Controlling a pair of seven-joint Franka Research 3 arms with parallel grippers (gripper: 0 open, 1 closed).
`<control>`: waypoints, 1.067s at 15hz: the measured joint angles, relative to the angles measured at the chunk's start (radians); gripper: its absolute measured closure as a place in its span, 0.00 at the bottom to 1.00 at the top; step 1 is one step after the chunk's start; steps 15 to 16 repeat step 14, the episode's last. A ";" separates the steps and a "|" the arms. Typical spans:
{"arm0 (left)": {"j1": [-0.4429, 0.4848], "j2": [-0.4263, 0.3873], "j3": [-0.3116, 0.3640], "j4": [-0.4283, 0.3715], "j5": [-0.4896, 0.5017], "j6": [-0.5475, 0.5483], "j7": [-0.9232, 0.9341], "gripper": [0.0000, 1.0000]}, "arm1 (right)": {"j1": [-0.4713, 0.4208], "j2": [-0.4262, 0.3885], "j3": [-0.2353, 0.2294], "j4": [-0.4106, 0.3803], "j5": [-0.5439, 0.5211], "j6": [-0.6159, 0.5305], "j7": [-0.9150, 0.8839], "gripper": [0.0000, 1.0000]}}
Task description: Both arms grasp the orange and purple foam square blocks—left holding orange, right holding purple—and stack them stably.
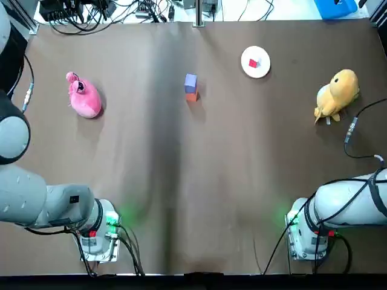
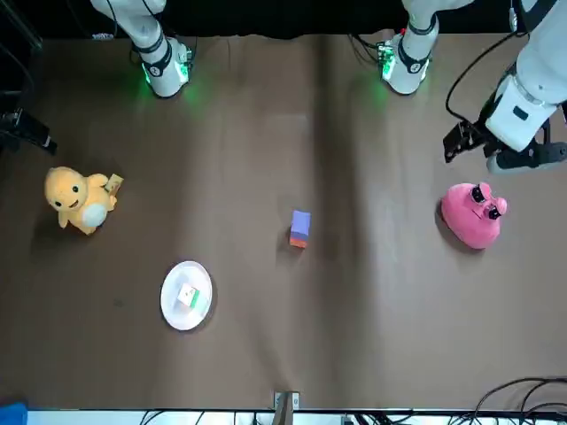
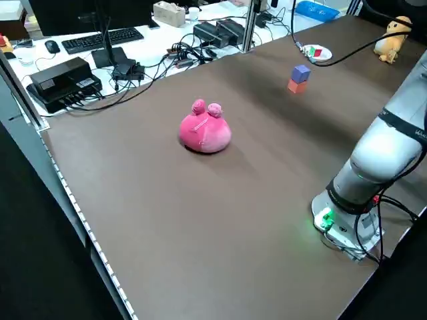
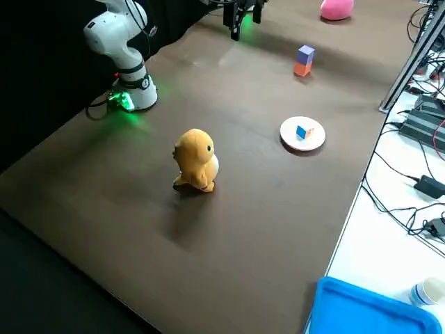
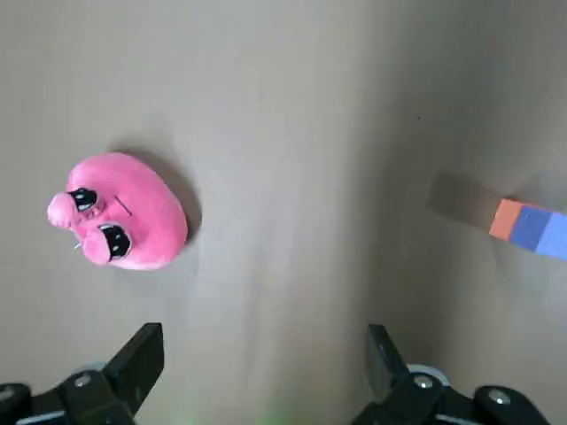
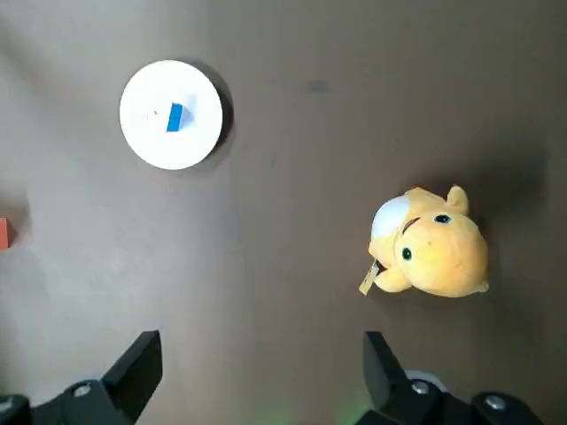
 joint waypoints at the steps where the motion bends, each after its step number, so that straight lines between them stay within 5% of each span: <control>1: 0.000 0.007 0.000 0.000 0.000 0.014 0.000 0.00 | 0.000 0.000 0.001 0.000 0.000 -0.008 0.000 0.00; 8: 0.012 0.102 0.012 0.061 0.000 0.034 -0.002 0.00 | 0.000 -0.001 0.002 0.001 -0.002 -0.035 0.000 0.00; 16: 0.005 0.113 0.011 0.077 0.000 0.034 -0.002 0.00 | 0.001 -0.001 0.003 0.001 -0.002 -0.037 0.000 0.00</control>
